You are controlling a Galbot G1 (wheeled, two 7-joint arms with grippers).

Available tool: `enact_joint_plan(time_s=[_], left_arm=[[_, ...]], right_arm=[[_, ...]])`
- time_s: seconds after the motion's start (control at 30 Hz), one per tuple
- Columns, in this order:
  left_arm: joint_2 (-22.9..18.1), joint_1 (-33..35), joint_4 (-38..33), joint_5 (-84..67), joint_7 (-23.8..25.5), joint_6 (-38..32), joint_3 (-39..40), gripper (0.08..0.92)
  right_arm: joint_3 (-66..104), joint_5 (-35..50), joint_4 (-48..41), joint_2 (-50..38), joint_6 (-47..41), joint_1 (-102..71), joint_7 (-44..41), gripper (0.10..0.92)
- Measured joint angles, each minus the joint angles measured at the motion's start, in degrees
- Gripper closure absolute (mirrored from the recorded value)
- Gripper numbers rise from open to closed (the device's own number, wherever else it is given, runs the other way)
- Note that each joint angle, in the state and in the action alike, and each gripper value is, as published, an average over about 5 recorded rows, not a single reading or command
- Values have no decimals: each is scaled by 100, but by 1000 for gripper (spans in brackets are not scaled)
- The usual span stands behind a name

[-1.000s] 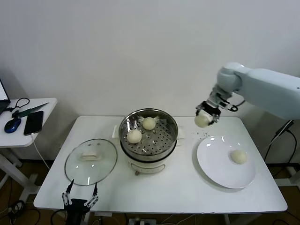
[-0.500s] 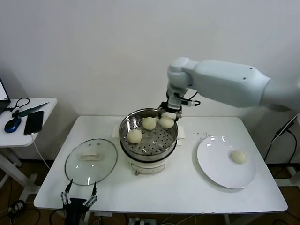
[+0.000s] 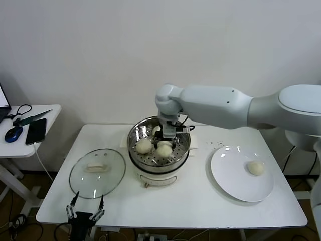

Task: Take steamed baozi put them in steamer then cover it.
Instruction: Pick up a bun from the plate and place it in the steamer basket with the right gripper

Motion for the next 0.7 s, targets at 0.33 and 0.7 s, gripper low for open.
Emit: enact_joint_plan(time_s=[0.33,0.7], left_arm=[[33,-53,72,-27,1,-2,-4,177],[44,-45,145,-59,-3,-15,-22,177]], right_arm=[[-18,-52,27,109,31,-185,67,330],[3,-30,47,149,9,-248,86,220]])
